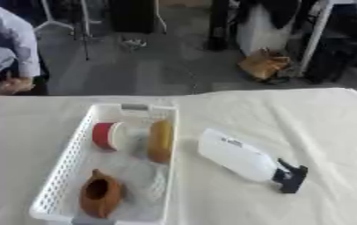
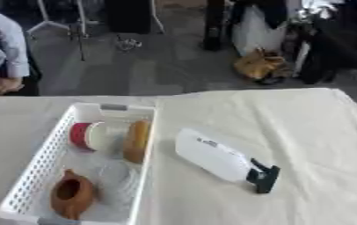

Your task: Pick up objects on the table and place them in the box.

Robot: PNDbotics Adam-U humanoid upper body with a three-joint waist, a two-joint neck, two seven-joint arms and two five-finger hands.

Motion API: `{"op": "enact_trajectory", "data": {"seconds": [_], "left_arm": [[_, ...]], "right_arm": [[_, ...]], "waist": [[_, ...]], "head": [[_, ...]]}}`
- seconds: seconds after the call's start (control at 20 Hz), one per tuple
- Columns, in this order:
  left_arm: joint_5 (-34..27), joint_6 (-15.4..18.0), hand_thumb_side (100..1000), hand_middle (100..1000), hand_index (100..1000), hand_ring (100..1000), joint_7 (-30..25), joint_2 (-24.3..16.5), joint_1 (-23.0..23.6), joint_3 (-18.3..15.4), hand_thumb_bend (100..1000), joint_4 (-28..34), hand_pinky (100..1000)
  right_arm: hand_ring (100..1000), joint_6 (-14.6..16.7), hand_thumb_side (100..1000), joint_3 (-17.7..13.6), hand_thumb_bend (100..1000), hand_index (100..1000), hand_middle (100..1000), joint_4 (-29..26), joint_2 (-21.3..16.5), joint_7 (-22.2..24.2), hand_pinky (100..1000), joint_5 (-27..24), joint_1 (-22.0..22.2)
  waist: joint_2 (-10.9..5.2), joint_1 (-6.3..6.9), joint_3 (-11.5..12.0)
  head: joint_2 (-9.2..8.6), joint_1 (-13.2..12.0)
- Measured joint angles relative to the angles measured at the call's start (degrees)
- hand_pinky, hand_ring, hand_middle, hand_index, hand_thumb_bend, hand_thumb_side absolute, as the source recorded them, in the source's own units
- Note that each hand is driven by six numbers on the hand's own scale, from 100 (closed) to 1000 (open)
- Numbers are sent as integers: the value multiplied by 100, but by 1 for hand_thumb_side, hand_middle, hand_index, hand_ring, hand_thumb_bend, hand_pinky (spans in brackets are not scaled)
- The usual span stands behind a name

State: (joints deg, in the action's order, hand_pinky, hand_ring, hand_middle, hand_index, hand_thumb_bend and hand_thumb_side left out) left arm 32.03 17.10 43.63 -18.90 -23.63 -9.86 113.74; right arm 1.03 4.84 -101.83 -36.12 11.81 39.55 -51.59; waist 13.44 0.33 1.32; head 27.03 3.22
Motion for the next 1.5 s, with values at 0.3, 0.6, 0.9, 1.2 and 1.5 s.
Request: {"op": "enact_trajectory", "data": {"seconds": [0.3, 0.6, 0.9, 1.2, 1.5], "left_arm": [[-20, 8, 1000, 904, 962, 931, -37, -3, 13, 22, 100, 0, 933], [-38, 2, 1000, 904, 961, 931, -70, -26, 22, 40, 100, 0, 933], [-71, -3, 1000, 904, 959, 931, -117, -42, 24, 72, 100, 0, 934], [-95, -1, 1000, 904, 954, 933, -149, -42, 25, 74, 100, 0, 935], [-113, -4, 1000, 903, 946, 933, -159, -42, 25, 74, 100, 0, 935]], "right_arm": [[943, 548, 1000, 760, 100, 968, 884, 1467, -84, 1388, 853, 0, -932], [951, 941, 1000, 1235, 228, 1000, 894, 2882, 33, 2037, 837, -3, -1530], [980, 1060, 1000, 1478, 341, 1000, 918, 4521, 553, 2322, 867, 228, -1890], [1000, 1131, 1000, 1498, 458, 1000, 924, 5650, 899, 2420, 901, 641, -1982], [1000, 1334, 1000, 1416, 537, 1000, 930, 6235, 1026, 2619, 918, 747, -1941]], "waist": [[-38, -57, 12], [-90, -69, 17], [-107, -56, 80], [-107, -43, 83], [-107, -19, 95]], "head": [[31, 20], [53, 61], [50, 110], [50, 133], [50, 147]]}}
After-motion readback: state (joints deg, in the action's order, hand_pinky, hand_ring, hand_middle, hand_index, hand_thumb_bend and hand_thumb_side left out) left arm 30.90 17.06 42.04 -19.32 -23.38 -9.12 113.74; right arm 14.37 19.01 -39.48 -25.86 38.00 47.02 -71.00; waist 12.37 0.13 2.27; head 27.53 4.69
